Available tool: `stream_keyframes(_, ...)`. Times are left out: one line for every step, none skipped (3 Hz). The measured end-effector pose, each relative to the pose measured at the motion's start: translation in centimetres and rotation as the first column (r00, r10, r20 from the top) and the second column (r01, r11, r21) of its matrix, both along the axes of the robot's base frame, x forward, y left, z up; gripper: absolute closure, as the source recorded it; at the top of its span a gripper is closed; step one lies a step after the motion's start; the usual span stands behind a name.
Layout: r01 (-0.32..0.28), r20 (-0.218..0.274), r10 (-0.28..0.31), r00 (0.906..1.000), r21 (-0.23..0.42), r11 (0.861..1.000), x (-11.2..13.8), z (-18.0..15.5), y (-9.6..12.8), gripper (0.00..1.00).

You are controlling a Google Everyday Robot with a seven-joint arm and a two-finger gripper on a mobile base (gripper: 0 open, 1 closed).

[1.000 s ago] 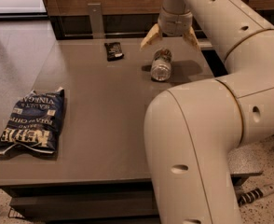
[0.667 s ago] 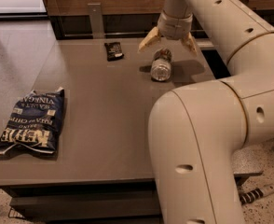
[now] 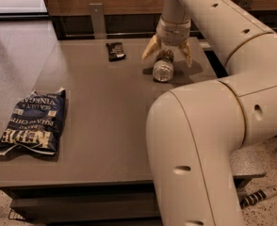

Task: Place 7up can upright

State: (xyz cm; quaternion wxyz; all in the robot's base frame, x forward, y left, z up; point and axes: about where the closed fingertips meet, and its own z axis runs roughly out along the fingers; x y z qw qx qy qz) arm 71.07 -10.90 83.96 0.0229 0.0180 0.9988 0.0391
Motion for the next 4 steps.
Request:
stream_keyframes(0.001,0.022,-0.001,0.9998,0.006,1.000,0.7,-0.3,0.3,0.40)
stream_keyframes(0.001,0.039,-0.001,0.9992,0.012,1.000,1.4,-0.6,0.6,0.63)
stream_keyframes(0.000,0.051,-0.001,0.9987,0.016,1.000,1.8,-0.9,0.8,0.87)
stream_keyframes(0.000,0.057,-0.001,0.9984,0.018,1.000,2.1,-1.0,0.9,1.00)
